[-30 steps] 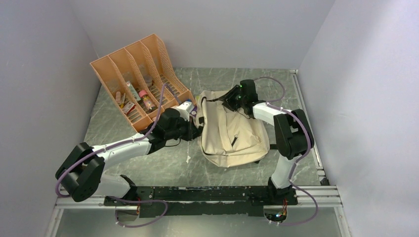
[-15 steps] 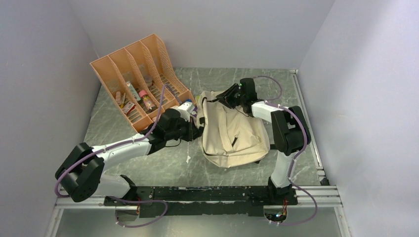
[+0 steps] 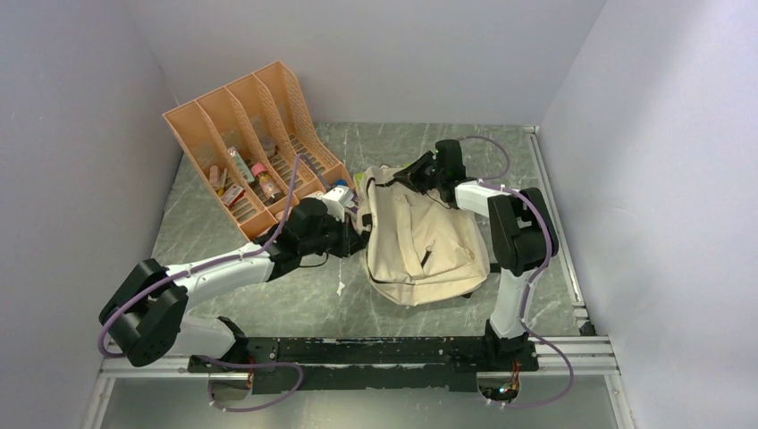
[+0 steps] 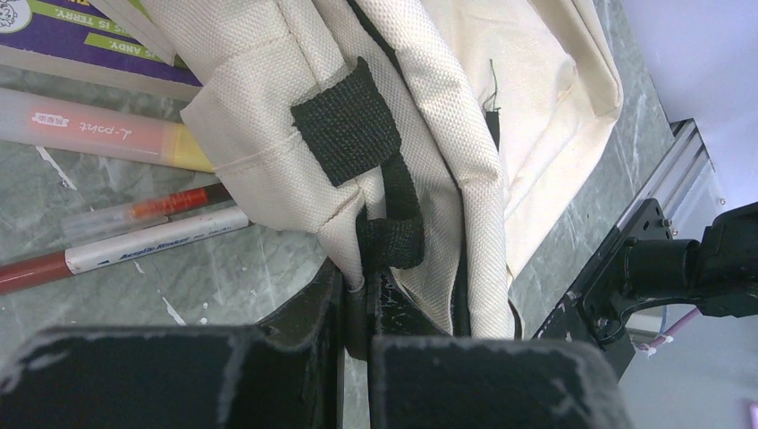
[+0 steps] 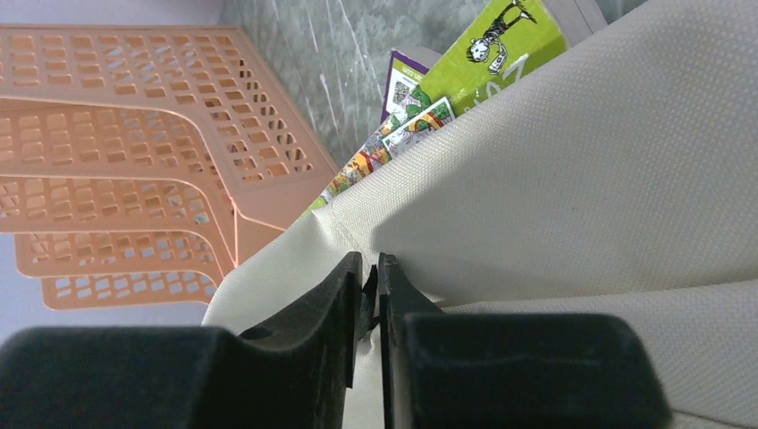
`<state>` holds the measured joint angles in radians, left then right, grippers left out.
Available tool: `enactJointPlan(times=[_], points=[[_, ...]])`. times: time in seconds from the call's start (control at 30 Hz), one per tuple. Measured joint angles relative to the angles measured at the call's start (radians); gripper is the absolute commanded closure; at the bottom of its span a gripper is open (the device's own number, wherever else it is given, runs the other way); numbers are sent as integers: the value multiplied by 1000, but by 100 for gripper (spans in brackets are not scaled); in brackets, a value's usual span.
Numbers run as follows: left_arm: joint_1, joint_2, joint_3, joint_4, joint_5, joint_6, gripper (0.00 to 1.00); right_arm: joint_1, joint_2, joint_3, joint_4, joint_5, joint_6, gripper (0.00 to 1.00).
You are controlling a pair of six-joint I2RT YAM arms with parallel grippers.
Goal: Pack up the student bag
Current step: Unzip the student bag at the center of the board.
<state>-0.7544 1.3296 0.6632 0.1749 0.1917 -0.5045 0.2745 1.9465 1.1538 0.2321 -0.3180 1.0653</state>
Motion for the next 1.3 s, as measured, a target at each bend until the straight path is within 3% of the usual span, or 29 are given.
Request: enactJointPlan(times=[0.13, 0.43, 0.8, 1.3], points=[[0, -1, -1, 0, 0, 0, 95, 0, 3, 0, 11, -15, -4, 100], [0, -15, -11, 0, 0, 0, 95, 0, -10, 8, 55, -71, -65, 100], [0, -56, -44, 15, -1, -1, 95, 8, -166, -30, 120, -151, -118, 100], [-2, -70, -56, 20, 4, 0, 95, 69, -276, -27, 19, -124, -198, 100]])
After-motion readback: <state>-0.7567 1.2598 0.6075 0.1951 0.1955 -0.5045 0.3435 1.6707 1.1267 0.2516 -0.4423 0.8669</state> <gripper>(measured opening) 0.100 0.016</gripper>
